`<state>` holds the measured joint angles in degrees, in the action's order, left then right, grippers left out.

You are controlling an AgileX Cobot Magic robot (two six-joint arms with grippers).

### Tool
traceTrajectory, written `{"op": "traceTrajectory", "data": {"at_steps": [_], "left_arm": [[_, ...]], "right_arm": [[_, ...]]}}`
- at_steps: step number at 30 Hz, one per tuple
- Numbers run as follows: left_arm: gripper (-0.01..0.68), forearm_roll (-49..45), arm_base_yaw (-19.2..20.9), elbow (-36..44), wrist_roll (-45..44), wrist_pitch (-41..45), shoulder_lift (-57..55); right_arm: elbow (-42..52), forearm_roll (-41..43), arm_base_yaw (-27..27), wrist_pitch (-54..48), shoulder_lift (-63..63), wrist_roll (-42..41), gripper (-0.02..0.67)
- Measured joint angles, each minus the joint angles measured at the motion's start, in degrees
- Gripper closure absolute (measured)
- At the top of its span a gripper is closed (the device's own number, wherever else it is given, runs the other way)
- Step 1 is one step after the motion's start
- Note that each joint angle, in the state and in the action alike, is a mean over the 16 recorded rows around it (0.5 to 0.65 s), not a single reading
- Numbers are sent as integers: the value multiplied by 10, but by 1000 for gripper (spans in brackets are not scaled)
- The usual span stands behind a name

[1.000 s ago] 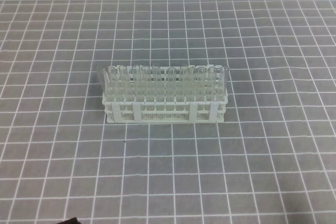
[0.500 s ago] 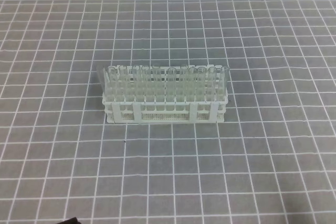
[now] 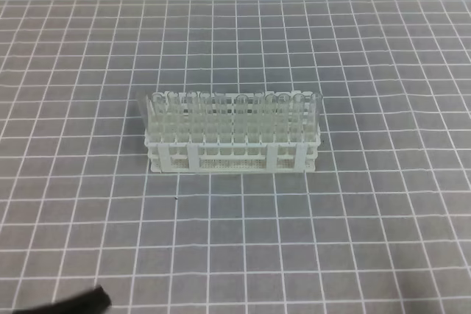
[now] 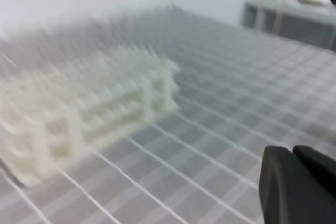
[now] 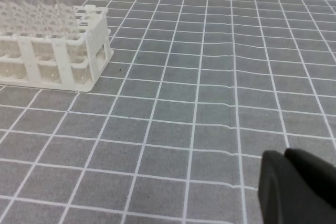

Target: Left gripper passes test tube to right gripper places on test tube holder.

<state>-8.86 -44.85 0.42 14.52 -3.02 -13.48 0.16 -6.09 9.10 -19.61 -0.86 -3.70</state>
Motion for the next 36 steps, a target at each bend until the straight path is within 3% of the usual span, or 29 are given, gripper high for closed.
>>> {"op": "traceTrajectory", "data": {"at_steps": [8,12,16,24,36], "left_arm": [[673,-1,161,0,-6,-40,7],[673,17,252,2,-8,-16,24],[673,32,308,0,-17,39,51],[673,57,370,0,-51,148,115],[674,64,387,2,-98,207,147]], "right_arm": [[0,-2,0,0,0,0,662],[0,-2,0,0,0,0,662],[0,-3,0,0,0,0,662],[0,-4,0,0,1,0,662],[0,-5,0,0,1,0,662]]}}
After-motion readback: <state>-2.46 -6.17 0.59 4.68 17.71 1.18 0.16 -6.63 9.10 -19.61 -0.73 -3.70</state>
